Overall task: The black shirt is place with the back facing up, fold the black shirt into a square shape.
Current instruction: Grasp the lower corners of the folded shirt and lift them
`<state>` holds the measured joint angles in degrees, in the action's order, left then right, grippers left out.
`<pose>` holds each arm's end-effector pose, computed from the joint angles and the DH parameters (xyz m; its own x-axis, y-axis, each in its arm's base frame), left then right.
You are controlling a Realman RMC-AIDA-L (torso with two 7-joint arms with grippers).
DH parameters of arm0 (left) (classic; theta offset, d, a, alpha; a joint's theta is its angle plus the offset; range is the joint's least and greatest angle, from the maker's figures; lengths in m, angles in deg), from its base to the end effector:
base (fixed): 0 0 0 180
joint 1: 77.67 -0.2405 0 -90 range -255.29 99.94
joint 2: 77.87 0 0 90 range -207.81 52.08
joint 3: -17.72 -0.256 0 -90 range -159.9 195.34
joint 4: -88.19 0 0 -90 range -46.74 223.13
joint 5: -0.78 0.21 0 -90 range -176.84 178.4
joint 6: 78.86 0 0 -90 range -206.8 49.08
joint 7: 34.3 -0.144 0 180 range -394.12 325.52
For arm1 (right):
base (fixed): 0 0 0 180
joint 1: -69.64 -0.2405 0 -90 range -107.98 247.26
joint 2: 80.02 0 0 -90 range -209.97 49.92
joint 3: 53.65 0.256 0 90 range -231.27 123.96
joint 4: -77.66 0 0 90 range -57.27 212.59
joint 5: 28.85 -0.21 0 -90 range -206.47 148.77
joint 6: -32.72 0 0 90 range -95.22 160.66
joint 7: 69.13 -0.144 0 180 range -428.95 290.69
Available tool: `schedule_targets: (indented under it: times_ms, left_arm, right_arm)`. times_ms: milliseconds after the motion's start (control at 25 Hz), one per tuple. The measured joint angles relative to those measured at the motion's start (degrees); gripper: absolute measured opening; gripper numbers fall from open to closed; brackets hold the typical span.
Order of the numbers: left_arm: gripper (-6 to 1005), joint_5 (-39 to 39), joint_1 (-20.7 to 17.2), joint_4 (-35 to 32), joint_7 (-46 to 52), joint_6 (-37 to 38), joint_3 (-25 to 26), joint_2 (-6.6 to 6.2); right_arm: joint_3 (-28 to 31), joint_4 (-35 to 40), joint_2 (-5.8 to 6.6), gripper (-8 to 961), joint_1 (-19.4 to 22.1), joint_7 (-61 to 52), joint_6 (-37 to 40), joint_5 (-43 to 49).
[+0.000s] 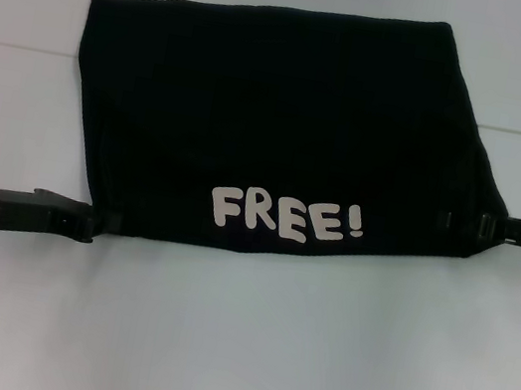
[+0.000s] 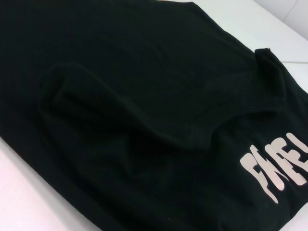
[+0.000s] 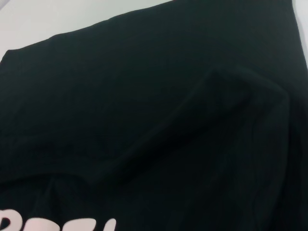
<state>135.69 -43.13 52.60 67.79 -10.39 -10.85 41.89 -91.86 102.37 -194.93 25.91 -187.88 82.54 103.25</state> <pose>-0.3162 0.3629 -0.0014 0.5751 0.7005 0.4225 0.8181 -0.4914 -0.2988 0.2974 0.4243 0.0005 0.4538 -0.7537 -0.4753 -0.8789 -0.2908 -0.3780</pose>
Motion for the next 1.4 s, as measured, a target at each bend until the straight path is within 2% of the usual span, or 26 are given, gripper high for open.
schedule_targets:
  times_ms: [40,240,440,680,880,1000,1240,1400]
  left_arm:
    - [3,0.0,0.0,0.0,0.0,0.0,0.0,-0.02]
    - [4,0.1,0.0,0.0,0.0,-0.1,0.0,-0.11]
    - [4,0.1,0.0,0.1,0.1,-0.2,0.0,-0.14]
    - [4,0.1,0.0,0.2,0.1,-0.2,0.1,-0.10]
    - [4,0.1,0.0,0.2,0.7,0.2,0.3,-0.05]
    - [3,0.0,-0.6,-1.1,2.1,1.9,0.5,-0.04]
    - [3,-0.3,-2.3,-5.0,2.7,9.4,1.9,-0.27]
    - [4,0.0,-3.1,-6.3,2.5,15.7,2.4,-1.13]
  right_arm:
    - [0.2,0.4,-0.01,811,0.4,0.2,0.4,-0.4]
    - [0.5,1.0,0.63,628,1.6,1.4,2.9,-3.1]
    - [0.7,1.0,0.86,389,2.2,1.5,3.5,-3.3]
    - [0.7,1.0,0.87,160,2.8,1.9,3.5,-3.3]
    - [1.0,1.5,0.98,30,3.8,2.4,4.2,-3.3]
    - [1.7,3.3,1.15,30,5.4,3.6,7.2,-3.3]
    - [4.8,8.2,1.25,31,10.0,7.0,18.8,-3.3]
    - [8.2,10.7,1.28,30,13.1,9.7,26.1,-3.3]
